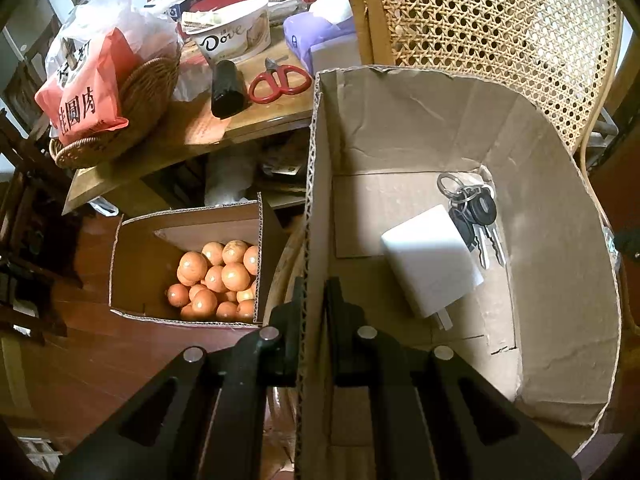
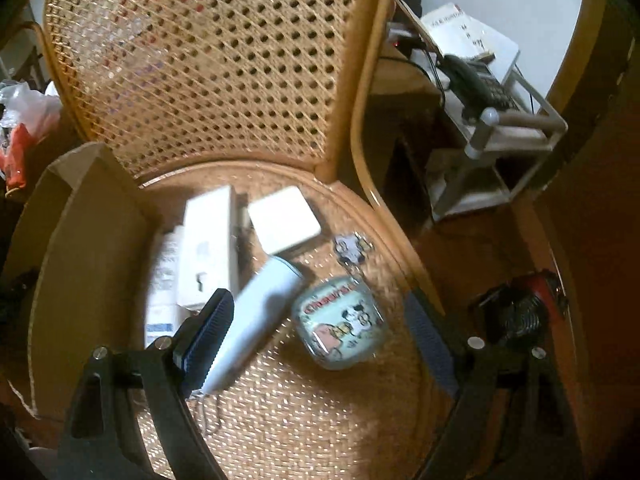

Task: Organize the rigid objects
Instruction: 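Move the right gripper back to the 'Cheers' cartoon case on the seat, then grasp the 'Cheers' cartoon case with the right gripper and lift, then lower the 'Cheers' case into the box beside the charger and release, then move the right gripper to the light blue cylinder on the seat and grasp it, then carry the light blue cylinder into the box and release it beside the charger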

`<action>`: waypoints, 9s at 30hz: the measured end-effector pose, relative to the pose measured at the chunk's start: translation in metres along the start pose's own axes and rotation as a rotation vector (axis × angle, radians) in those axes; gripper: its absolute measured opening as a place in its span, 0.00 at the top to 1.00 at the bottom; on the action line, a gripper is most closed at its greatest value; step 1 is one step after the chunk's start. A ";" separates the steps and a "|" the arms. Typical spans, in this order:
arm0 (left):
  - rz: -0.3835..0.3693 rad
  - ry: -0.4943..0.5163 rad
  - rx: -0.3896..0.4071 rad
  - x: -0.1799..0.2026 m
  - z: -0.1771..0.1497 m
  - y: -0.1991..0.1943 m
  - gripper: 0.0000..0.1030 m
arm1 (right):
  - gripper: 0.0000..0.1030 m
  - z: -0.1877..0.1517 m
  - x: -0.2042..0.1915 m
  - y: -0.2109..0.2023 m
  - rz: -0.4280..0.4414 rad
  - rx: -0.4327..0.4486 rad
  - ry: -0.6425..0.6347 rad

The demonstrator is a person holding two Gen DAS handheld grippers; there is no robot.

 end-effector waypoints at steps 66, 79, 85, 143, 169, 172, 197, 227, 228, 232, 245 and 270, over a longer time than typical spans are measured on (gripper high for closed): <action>-0.013 -0.003 -0.012 0.001 0.002 0.003 0.93 | 0.38 -0.018 -0.208 -0.110 0.476 0.249 -0.350; -0.015 -0.004 -0.013 0.000 0.002 0.004 0.93 | 0.38 -0.031 -0.227 -0.113 0.486 0.233 -0.411; -0.012 -0.002 -0.013 0.000 0.001 0.004 0.93 | 0.38 -0.037 -0.225 -0.077 0.359 0.199 -0.501; -0.023 -0.010 -0.017 -0.002 0.000 0.005 0.93 | 0.05 -0.012 -0.072 -0.008 0.045 0.122 -0.213; -0.026 -0.005 -0.016 -0.002 0.000 0.004 0.93 | 0.05 -0.008 -0.047 0.054 0.036 -0.052 0.021; -0.026 -0.006 -0.016 -0.003 0.000 0.004 0.93 | 0.05 -0.010 -0.038 0.058 -0.014 -0.077 0.004; -0.028 -0.008 -0.018 -0.003 -0.001 0.003 0.92 | 0.72 -0.026 -0.040 0.035 -0.004 -0.040 -0.079; -0.027 -0.012 -0.014 -0.003 0.000 0.002 0.93 | 0.72 0.016 -0.146 -0.106 0.365 0.322 -0.138; -0.028 -0.014 -0.014 -0.003 0.000 0.003 0.93 | 0.72 0.015 -0.153 -0.107 0.375 0.320 -0.145; -0.025 -0.010 -0.014 -0.003 0.000 0.003 0.93 | 0.72 0.014 -0.179 -0.106 0.421 0.307 -0.165; -0.024 -0.006 -0.013 -0.002 0.000 0.003 0.93 | 0.72 0.002 -0.215 -0.063 0.468 0.209 -0.213; -0.027 -0.003 -0.017 -0.001 -0.003 0.004 0.93 | 0.72 -0.007 -0.228 -0.042 0.454 0.162 -0.293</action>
Point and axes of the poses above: each gripper's, at about its wrist camera, not at the fingertips, and y roughly the way its jaws point, x to its right, z to its top, the point moved 7 cm from there along y, roughly the way its jaws point, and after that the axes turned 3 degrees about y, right-handed, at the moved point
